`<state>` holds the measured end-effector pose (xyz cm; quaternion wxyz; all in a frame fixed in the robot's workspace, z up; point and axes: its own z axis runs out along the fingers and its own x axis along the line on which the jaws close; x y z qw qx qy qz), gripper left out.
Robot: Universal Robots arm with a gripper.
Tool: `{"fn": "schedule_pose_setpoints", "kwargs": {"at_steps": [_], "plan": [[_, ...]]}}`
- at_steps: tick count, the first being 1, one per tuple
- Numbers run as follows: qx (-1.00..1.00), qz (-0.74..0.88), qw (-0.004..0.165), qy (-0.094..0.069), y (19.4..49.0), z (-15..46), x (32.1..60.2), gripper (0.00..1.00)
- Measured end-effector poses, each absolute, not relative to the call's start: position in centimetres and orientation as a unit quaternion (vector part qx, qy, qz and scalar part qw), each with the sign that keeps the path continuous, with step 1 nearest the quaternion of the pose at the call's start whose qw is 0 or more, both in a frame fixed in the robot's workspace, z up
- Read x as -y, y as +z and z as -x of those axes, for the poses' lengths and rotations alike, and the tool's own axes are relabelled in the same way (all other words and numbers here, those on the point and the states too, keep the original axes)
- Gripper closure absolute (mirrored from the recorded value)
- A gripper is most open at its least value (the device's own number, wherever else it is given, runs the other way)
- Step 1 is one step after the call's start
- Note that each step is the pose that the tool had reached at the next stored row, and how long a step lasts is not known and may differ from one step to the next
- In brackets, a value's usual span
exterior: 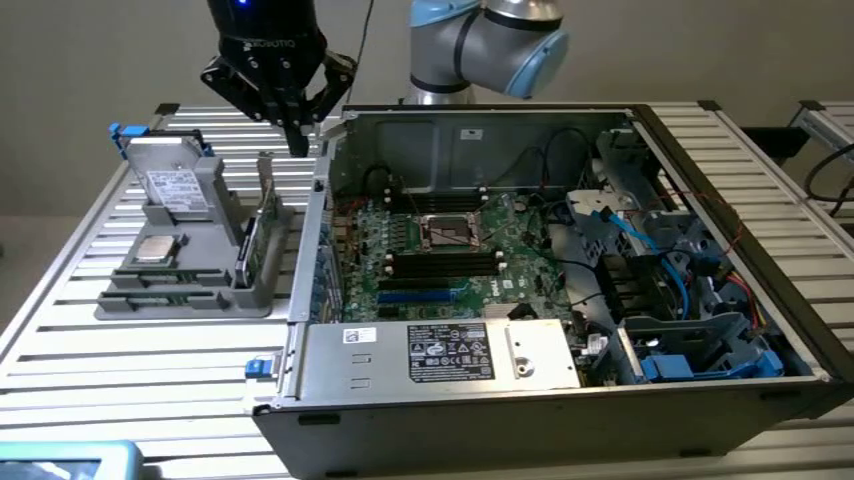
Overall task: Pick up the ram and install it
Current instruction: 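Reach for the ram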
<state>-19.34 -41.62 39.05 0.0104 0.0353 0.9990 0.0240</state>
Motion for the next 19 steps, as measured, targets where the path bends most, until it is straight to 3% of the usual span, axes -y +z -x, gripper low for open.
{"fn": "schedule_pose_setpoints", "kwargs": {"at_steps": [19], "plan": [[-0.999, -0.035, 0.010, 0.024, 37.8, 27.1, 44.1, 0.89]]}}
